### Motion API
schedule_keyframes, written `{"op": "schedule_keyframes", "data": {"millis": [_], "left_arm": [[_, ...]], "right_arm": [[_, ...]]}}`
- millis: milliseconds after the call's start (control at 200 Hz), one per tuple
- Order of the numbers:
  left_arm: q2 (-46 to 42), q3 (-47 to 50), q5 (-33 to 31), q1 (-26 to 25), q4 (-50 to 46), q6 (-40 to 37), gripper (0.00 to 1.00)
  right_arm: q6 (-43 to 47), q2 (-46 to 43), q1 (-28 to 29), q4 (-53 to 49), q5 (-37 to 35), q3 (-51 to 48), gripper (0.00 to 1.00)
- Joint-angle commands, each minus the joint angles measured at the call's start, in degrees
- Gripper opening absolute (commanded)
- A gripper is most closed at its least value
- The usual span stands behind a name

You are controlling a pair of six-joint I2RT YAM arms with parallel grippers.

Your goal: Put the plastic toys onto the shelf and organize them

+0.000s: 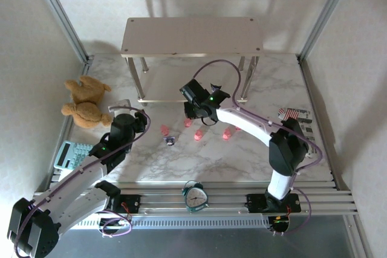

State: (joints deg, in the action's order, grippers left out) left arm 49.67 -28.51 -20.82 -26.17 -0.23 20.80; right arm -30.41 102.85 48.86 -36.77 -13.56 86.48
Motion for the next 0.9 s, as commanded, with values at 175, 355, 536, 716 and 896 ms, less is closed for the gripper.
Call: {"op": "schedule_keyframes", "data": {"millis": [175, 355, 536, 716, 896], "left_arm": [[0.16, -1.63, -1.07, -0.19, 0.49, -1.31, 0.61], [0.25, -1.50, -1.22, -0.23, 0.65, -1.42, 0.61], [0.68, -1.52, -1.23, -0.12, 0.82, -1.64, 0.61], [0.87, -1.76, -1.41, -0.11, 0.76, -1.81, 0.61], [1.04, -1.96, -1.51, -0.02, 0.59, -2.14, 0.61]], "right_arm": [[3.27, 9.24, -3.48, 1.77, -2.45, 9.67, 0.27], [3.57, 12.88, -5.06, 3.62, -3.05, 12.45, 0.27], [4.14, 15.46, -5.82, 4.52, -3.94, 14.51, 0.27], [4.45, 17.69, -5.81, 5.08, -4.72, 16.22, 0.28], [3.90, 19.40, -7.98, 5.13, -4.90, 17.23, 0.28]]}}
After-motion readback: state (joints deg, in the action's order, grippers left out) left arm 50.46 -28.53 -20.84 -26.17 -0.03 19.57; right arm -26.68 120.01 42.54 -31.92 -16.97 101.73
